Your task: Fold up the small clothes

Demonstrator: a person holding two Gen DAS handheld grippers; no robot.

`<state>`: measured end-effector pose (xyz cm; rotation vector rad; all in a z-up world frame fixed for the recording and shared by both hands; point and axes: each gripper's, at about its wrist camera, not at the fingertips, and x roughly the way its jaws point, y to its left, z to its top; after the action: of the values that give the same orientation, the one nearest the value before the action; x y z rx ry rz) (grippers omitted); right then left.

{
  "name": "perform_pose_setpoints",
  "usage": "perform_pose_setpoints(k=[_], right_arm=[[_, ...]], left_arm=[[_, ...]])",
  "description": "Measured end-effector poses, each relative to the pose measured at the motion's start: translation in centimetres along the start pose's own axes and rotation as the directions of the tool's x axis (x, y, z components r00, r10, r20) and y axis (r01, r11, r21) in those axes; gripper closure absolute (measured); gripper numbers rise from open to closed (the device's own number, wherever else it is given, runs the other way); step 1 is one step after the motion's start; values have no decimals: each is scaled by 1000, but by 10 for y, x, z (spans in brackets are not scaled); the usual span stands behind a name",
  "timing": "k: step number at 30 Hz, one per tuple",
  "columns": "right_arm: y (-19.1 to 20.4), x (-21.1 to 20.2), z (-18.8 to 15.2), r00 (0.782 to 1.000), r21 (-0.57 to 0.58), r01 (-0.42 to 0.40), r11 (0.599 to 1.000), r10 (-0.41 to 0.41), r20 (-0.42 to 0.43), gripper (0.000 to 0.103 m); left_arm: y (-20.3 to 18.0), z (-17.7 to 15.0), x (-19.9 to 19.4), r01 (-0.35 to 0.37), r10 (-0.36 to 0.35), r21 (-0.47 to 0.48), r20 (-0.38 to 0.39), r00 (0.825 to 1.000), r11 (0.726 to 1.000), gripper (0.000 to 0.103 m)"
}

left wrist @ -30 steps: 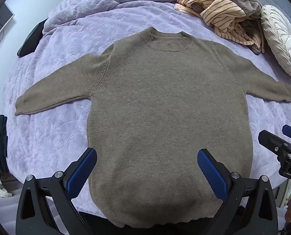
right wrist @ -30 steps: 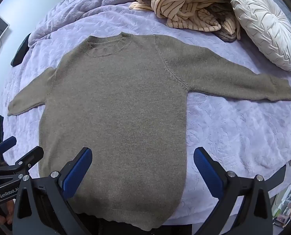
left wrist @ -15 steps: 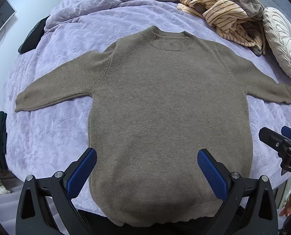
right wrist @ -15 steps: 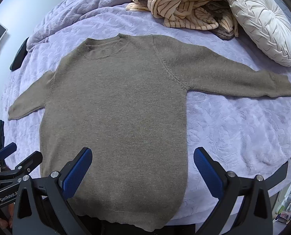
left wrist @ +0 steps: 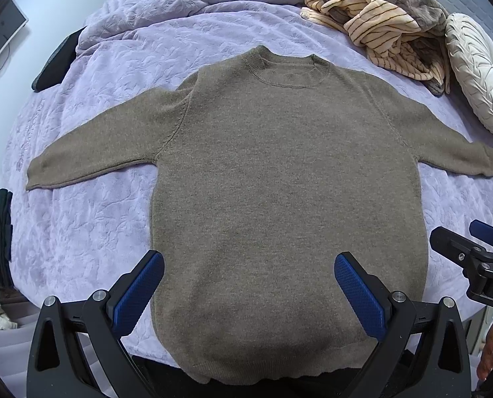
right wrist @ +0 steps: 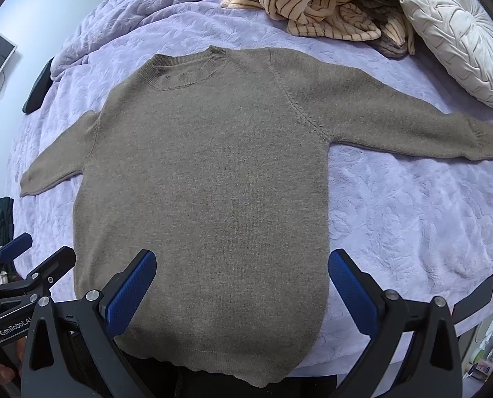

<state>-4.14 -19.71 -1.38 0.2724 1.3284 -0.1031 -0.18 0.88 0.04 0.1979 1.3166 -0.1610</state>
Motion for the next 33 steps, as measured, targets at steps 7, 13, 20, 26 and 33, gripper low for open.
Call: perform_pose_setpoints(k=[7,13,20,26,33], right_arm=[[0,3,-1,1000,-4,-7,1000,7,-9,0],[-1,4,0,1000,-8,-15,1000,15,-14,0],[-1,6,0,1000,-10,-21,1000,21,-16,0],[1,6,2,1000,-15,-17,1000,17,-17,0],[3,6,3,1000,-6,-3,1000,3,-23,0]], left_arm=[[-1,2,2,19,-19,-18,-45,999,1000,0],[-7,2,1,9,-9,5,-51,999,1000,0],[-8,2,3,15,-14,15,-40,999,1000,0],[-5,1,4,35,-34,21,-55,998,999,0],[-3,2,7,28,-27,14,-39,999,1000,0]])
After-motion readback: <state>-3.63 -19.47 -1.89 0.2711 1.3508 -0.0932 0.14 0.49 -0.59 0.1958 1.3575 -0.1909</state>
